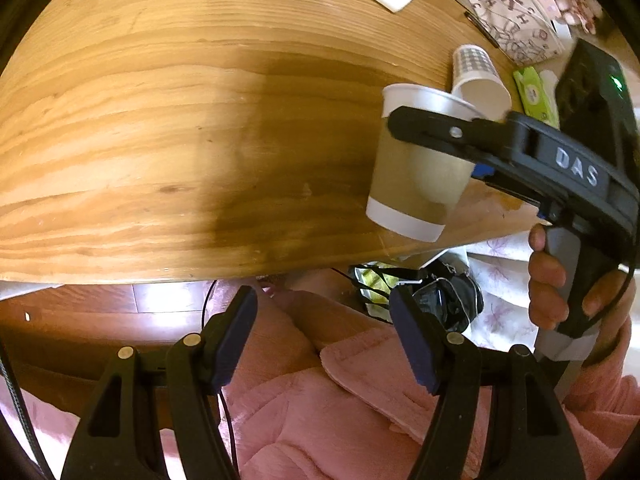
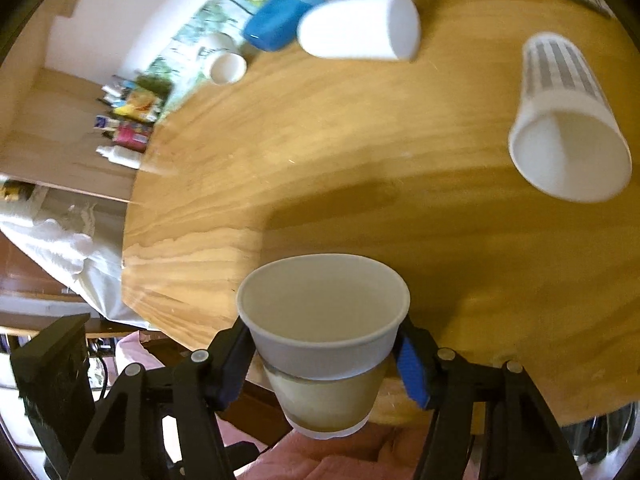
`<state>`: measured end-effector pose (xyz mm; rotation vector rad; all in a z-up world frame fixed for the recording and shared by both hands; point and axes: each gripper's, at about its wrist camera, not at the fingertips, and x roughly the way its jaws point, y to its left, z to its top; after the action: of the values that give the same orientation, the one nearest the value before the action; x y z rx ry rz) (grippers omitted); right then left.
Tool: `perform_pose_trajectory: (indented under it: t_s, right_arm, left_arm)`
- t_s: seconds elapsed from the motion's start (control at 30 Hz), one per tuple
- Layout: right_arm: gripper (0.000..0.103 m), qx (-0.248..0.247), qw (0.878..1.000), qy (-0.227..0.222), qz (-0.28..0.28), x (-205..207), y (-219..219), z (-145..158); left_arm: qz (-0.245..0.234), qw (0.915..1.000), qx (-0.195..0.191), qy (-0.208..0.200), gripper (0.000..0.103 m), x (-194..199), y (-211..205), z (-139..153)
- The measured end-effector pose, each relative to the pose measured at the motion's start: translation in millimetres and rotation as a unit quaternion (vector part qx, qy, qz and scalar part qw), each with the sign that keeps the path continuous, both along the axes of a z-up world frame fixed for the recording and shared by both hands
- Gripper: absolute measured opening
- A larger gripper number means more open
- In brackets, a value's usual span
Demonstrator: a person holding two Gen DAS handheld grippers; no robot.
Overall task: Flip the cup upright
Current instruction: 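Rotate the held cup with the right gripper until its opening faces up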
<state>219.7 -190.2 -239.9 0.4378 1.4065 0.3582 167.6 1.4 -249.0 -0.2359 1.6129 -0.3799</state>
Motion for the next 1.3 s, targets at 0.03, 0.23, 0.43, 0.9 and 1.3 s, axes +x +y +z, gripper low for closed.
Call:
perform_pose_trajectory:
  t_s: [0.03, 0.23, 0.43, 0.9, 1.3]
  right_arm:
    - [0.063, -0.001, 1.0, -0.011, 0.003, 0, 1, 2]
    - [0.063, -0.025, 0.995, -0.088, 0.027, -5, 11, 9]
    - [0.063, -0.06, 0.98, -0.183, 0.056, -15, 23, 12]
    - [0.063, -0.113, 0.927, -0.346, 0.087, -51, 44, 7]
    - [0.064, -0.138, 0.899, -0.395, 0.125, -79, 50, 7]
  left_arm:
    - [0.005, 1.0, 0.001, -0.001, 0.072, 1, 3, 0]
    - [0.032, 0.9993, 0.012, -0.012, 0.072, 10, 14, 1]
    - [0.064, 0.9976, 0.011, -0.023, 0.072, 21, 23, 2]
    - [0.07, 0.9966, 0.019, -0.038, 0.072, 25, 30, 7]
    - [0.075, 0.9962, 0.023, -0.038, 0.072, 18, 30, 7]
